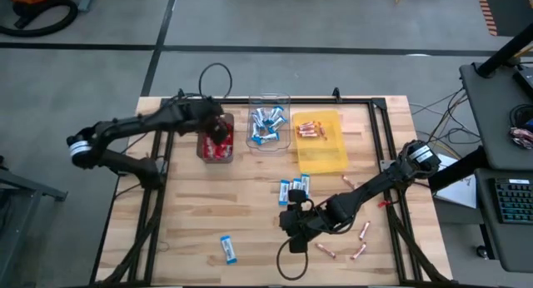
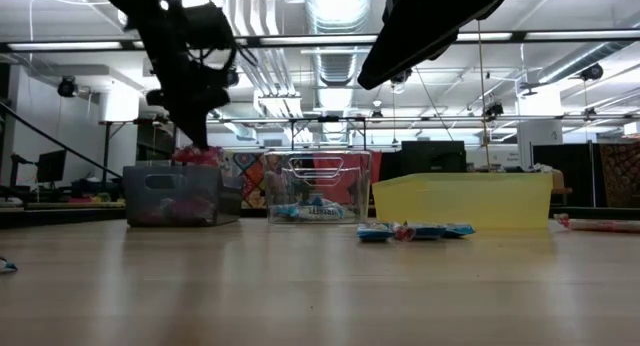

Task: Sort candy
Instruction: Put the red candy into the black bin

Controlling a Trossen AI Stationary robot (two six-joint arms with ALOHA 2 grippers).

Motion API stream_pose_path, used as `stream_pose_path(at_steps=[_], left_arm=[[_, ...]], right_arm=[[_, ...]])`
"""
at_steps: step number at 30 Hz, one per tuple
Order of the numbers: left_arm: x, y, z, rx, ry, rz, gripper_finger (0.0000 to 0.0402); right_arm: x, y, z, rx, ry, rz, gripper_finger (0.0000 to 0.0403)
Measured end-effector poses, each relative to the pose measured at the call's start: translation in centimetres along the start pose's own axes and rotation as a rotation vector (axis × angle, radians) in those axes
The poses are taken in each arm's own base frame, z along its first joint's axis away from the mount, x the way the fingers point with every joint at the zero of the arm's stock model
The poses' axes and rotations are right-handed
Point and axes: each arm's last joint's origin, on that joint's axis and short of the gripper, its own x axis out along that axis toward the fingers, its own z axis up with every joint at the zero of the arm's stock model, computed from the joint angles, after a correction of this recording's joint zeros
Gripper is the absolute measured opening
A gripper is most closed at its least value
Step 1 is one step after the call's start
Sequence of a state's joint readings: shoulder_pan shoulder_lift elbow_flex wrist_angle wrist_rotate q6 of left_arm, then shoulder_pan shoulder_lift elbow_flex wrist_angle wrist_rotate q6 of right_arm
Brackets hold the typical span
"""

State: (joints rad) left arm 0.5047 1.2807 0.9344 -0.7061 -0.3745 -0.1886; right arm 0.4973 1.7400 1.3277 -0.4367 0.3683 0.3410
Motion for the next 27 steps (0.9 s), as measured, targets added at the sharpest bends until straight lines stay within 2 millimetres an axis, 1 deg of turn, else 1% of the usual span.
stream_pose_path(at_steps=[4, 7, 12, 18, 27], left_arm=[[2.1, 0.9, 0.2, -0.015, 0.063, 0.043, 0.0000], [3.2, 0.8, 0.1, 0.006, 0.105, 0.052, 0.0000], [4.6, 0.3, 0.0, 0.037, 0.145, 0.059, 0.0000], [5.1, 0.1, -0.1, 0.042, 0.162, 0.067, 0.0006], [4.7, 0.2, 0.0, 0.041, 0.149, 0.065, 0.0068]], right_arm=[[0.0, 0.0, 0.0, 0.000, 0.000, 0.000, 0.0127], [0.0, 0.0, 0.1, 0.008, -0.002, 0.001, 0.0127], [-0.1, 0.0, 0.1, 0.010, -0.004, 0.001, 0.0127], [-0.7, -0.2, 0.4, 0.043, -0.018, 0.007, 0.0127], [-1.1, -0.3, 0.6, 0.069, -0.029, 0.011, 0.0128]])
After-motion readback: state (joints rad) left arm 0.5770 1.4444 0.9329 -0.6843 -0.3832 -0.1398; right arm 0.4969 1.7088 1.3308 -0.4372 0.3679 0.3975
